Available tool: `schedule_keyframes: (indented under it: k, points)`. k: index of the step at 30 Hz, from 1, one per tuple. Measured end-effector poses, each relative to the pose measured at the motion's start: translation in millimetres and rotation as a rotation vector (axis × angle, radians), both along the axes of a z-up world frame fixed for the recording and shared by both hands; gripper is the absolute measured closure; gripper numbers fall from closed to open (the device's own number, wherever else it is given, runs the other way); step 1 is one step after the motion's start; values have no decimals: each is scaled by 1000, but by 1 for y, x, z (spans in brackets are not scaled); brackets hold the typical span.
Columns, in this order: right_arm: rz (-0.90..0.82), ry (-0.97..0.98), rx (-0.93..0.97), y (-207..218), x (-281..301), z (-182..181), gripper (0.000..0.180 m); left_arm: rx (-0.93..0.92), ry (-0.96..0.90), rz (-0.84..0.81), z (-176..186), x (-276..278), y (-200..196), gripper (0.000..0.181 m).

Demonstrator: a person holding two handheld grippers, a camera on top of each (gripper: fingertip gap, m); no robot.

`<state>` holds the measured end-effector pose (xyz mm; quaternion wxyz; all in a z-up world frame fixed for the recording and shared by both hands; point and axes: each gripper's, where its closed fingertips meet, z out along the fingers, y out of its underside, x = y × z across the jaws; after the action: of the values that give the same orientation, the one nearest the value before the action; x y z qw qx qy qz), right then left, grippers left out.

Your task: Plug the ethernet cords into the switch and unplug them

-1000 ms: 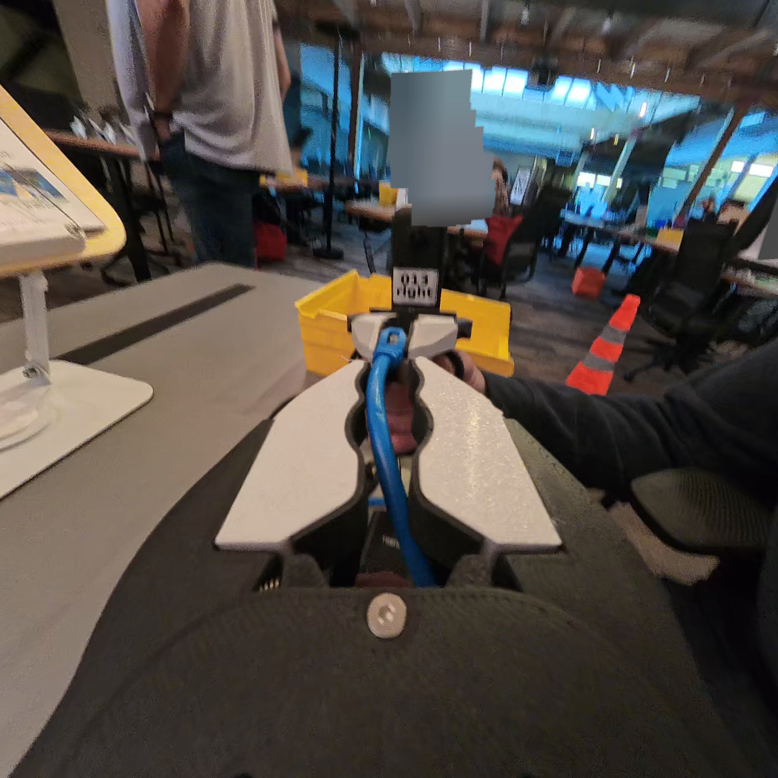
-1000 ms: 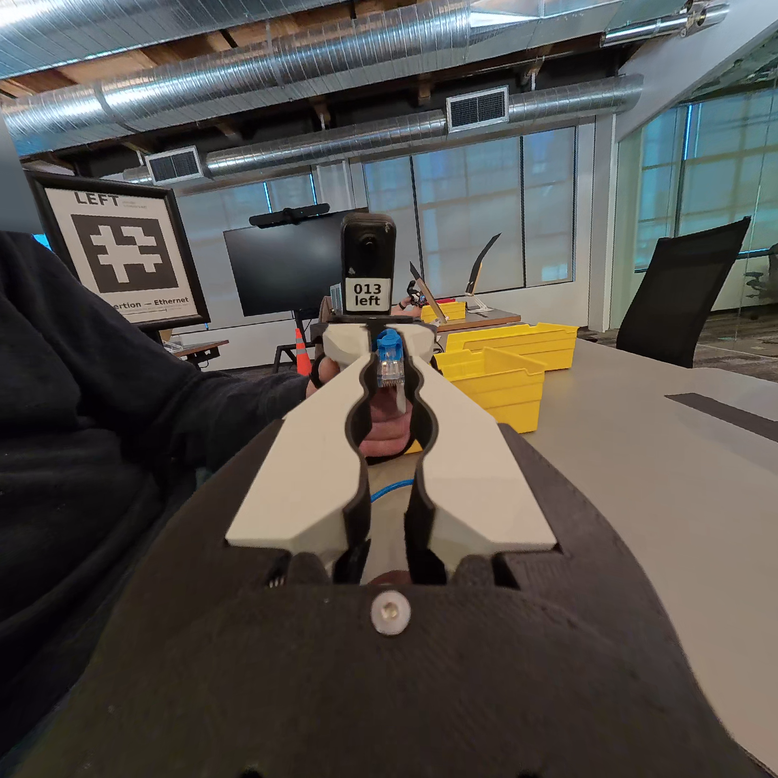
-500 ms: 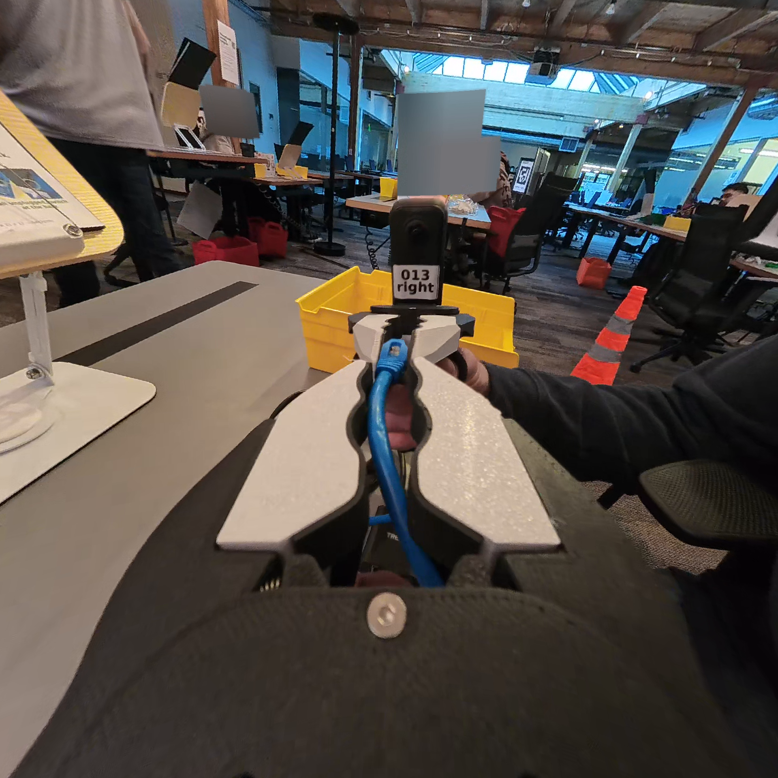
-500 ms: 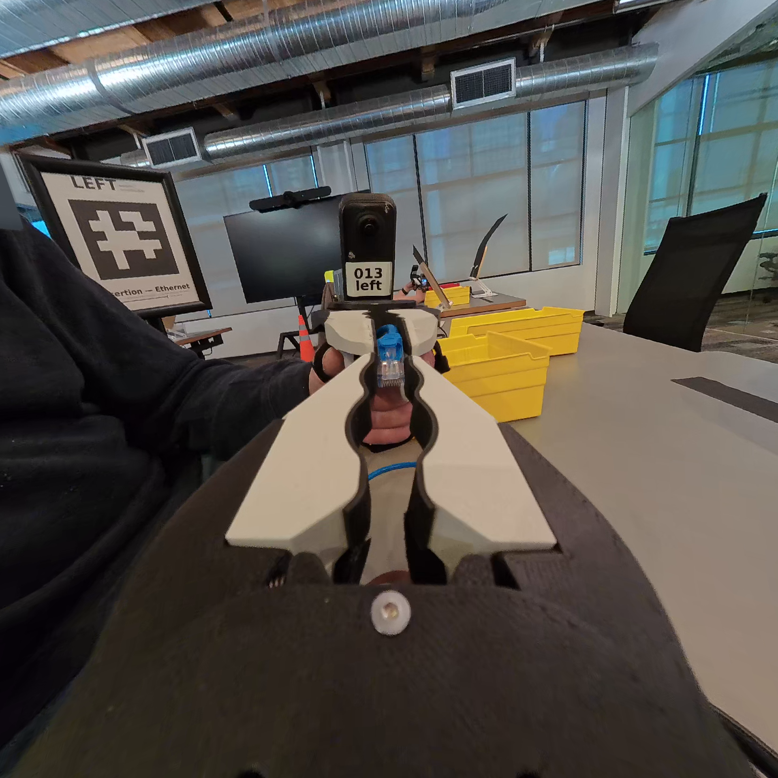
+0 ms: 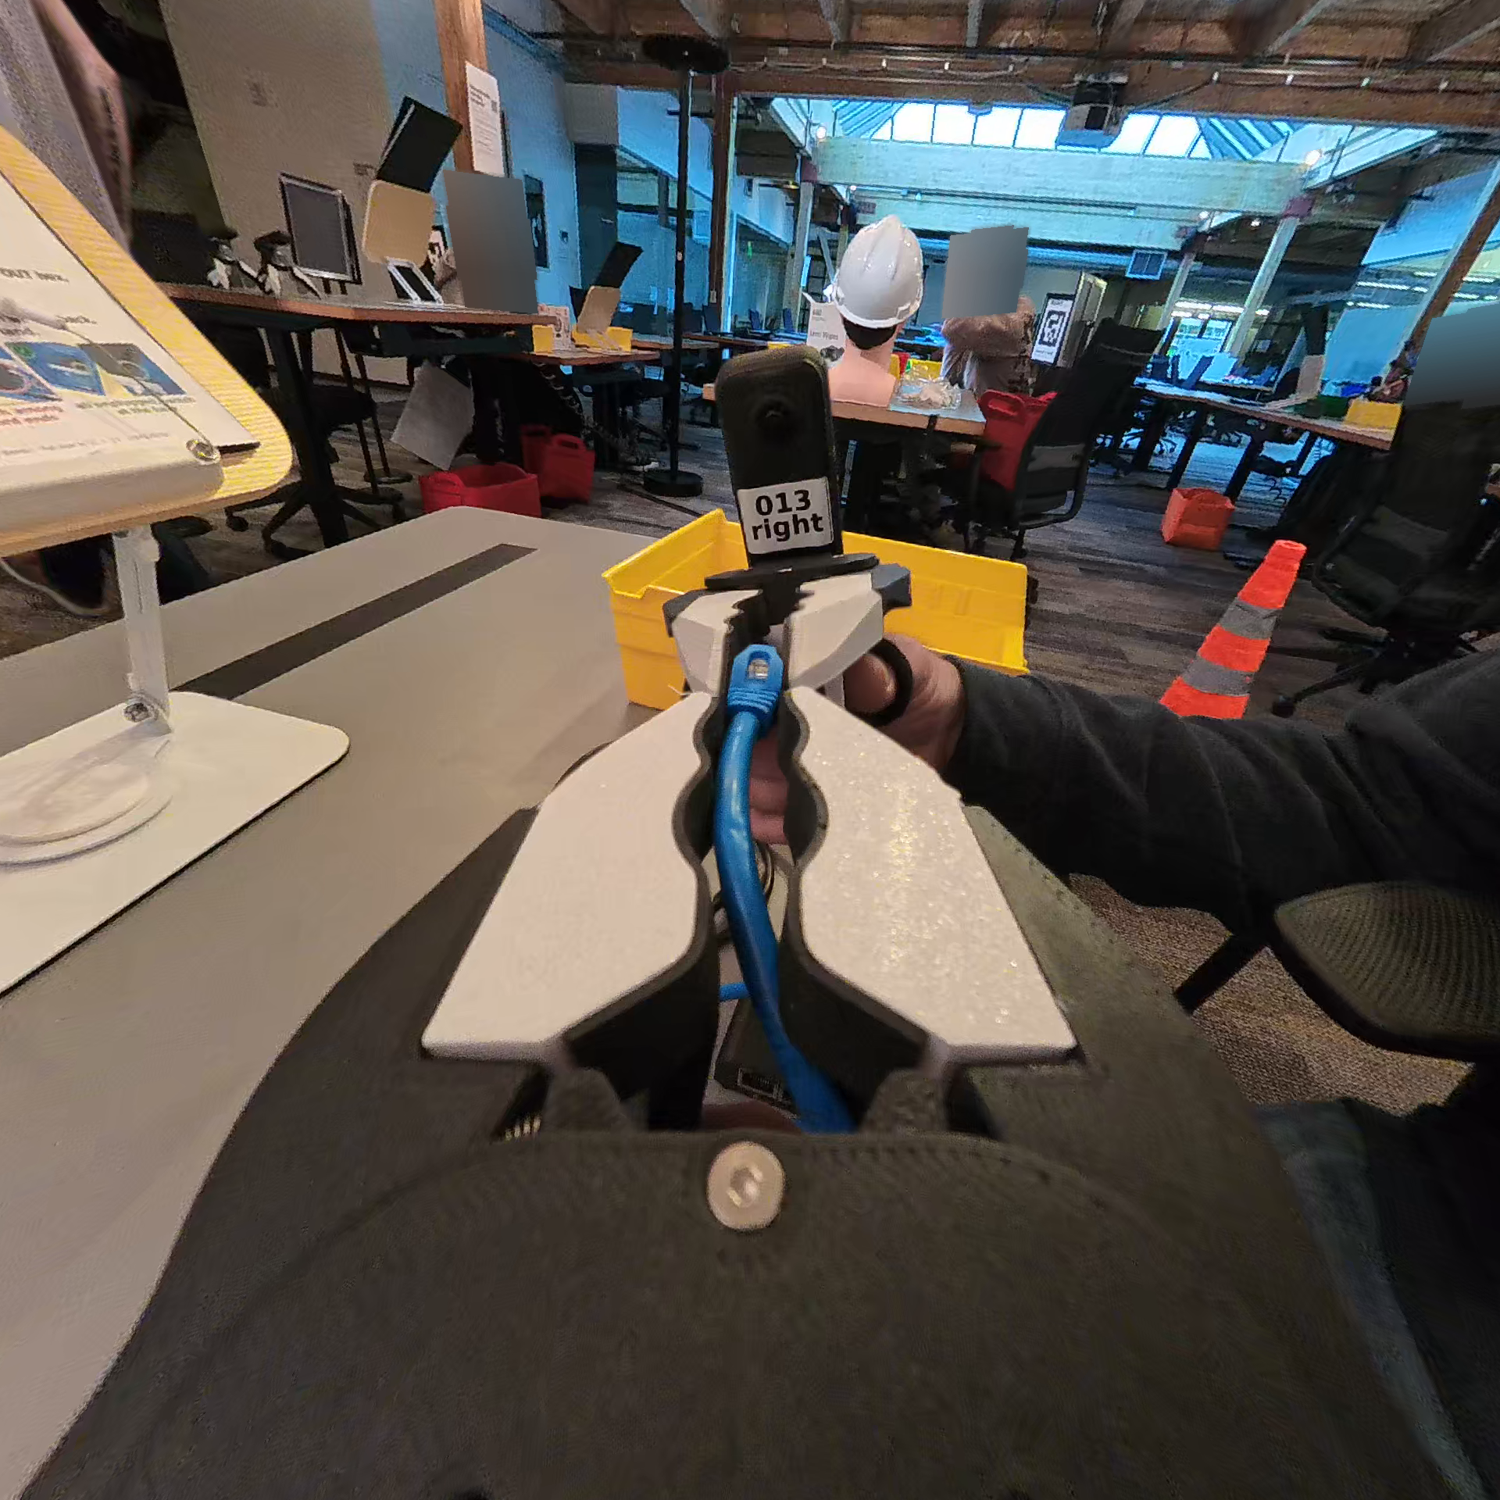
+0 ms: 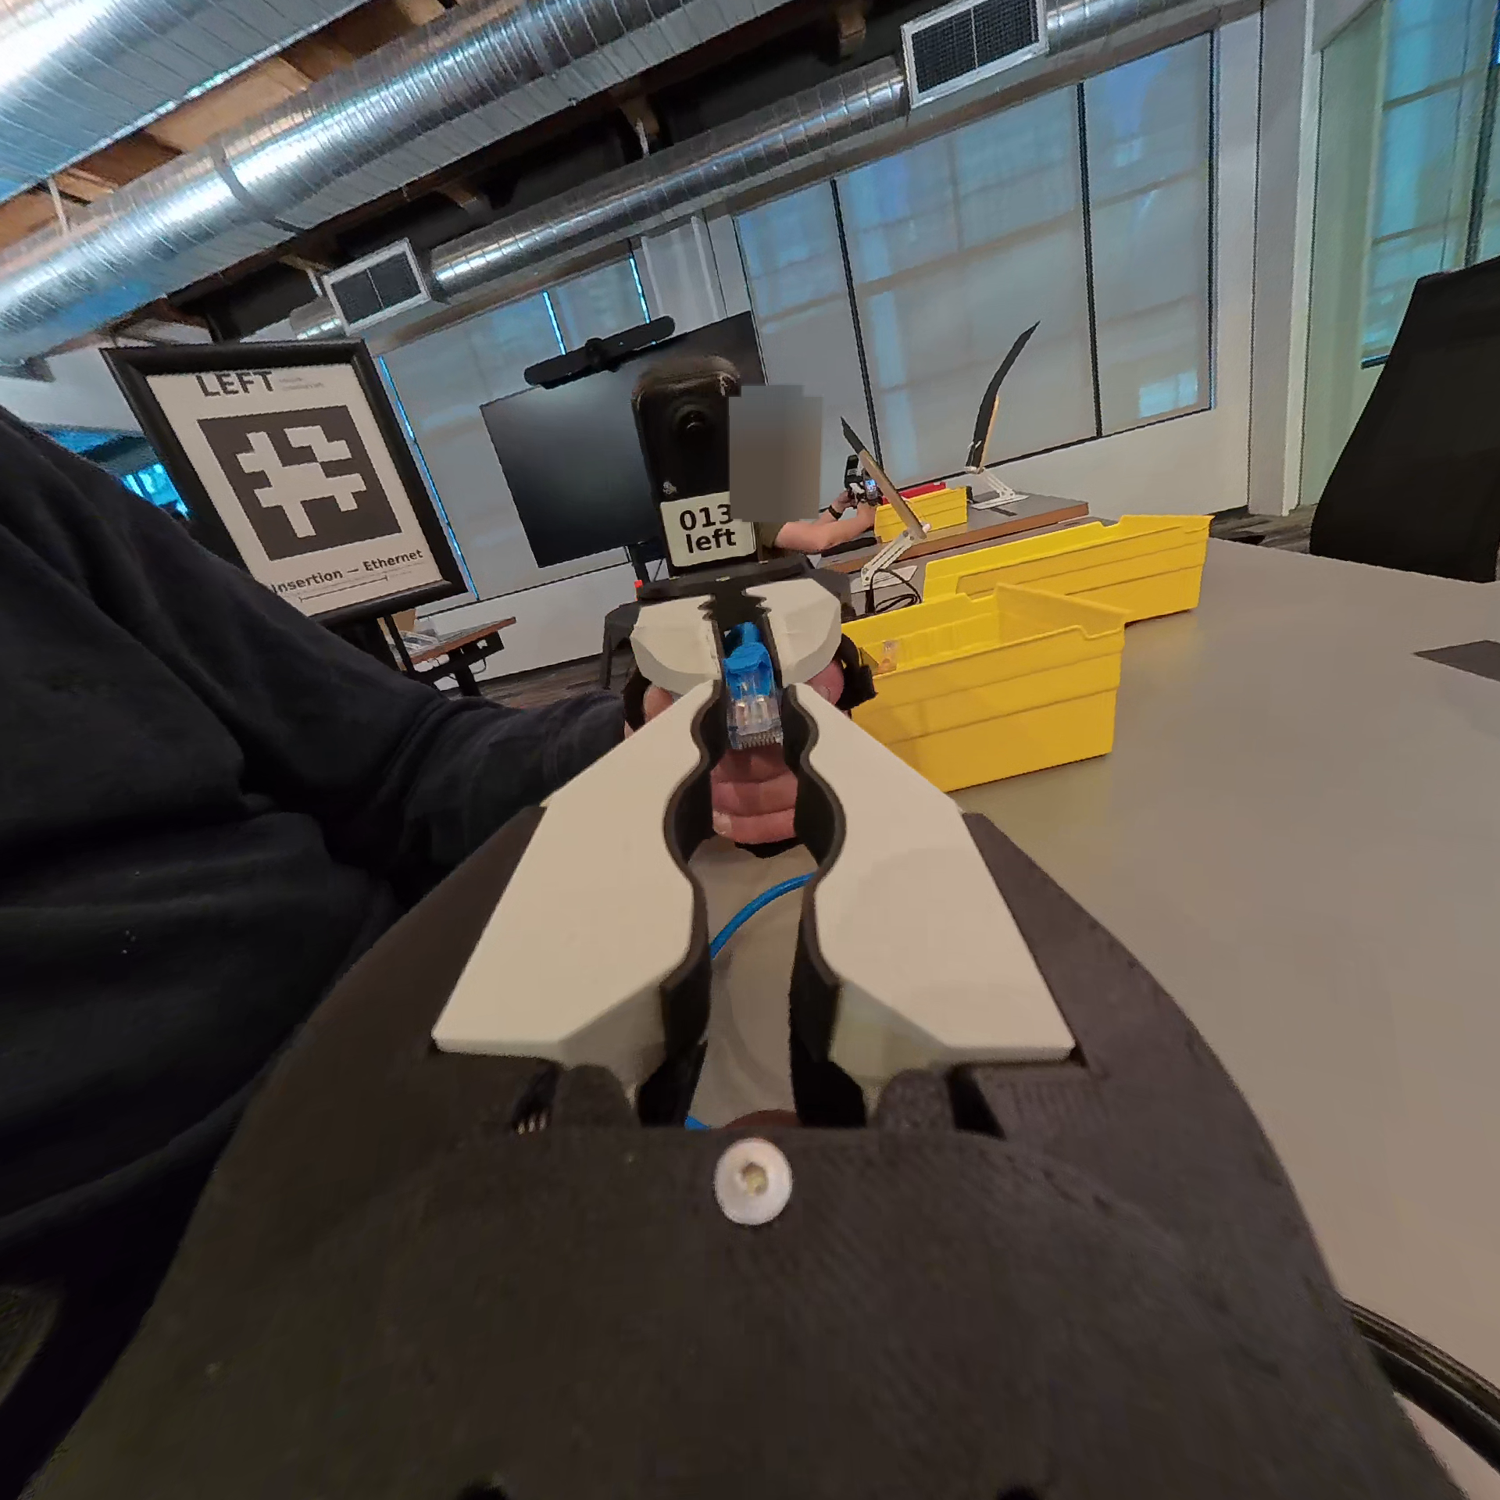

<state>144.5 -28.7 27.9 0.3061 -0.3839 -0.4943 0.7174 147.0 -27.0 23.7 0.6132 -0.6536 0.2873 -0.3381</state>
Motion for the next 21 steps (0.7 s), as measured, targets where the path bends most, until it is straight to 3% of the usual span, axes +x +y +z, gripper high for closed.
schedule_keyframes:
  k: [6, 10, 13, 16, 21]
  points:
    - [-70, -25, 54, 8, 2, -4, 157, -23, -18, 37, 0, -13, 1, 169]
    - [-173, -124, 194, 12, 5, -17, 142, -45, -8, 58, -2, -24, 0, 169]
    - [-261, -238, 323, 11, 6, -36, 129, -61, 7, 61, -1, -32, -4, 169]
    - [-244, -368, 358, -4, 13, -63, 115, -63, 26, 81, 2, -43, -10, 169]
    - [-219, -584, 477, -33, 28, -122, 109, -80, 62, 107, -3, -56, -23, 169]
